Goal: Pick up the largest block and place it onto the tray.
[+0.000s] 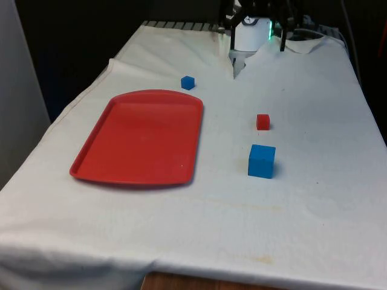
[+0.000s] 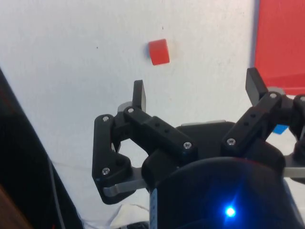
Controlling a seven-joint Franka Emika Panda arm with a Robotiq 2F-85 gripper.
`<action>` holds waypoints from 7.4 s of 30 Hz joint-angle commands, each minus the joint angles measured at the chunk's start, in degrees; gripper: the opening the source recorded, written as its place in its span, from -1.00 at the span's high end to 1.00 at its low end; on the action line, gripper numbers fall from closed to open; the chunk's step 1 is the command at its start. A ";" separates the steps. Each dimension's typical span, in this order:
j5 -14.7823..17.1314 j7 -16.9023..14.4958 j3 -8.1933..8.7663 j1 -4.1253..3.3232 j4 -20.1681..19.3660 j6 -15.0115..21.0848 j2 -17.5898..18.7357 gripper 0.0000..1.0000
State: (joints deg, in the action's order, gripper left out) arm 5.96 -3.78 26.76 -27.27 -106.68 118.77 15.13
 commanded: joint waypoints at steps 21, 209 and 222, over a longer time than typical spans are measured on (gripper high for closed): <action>1.60 -0.86 -0.80 0.17 -3.90 11.06 4.24 -1.00; 24.41 -27.33 11.29 6.30 -10.71 32.49 16.56 0.90; 33.17 -34.03 12.26 6.36 -10.89 34.26 22.00 0.90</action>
State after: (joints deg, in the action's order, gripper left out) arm 39.13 -37.82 39.02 -20.91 -117.57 153.04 37.13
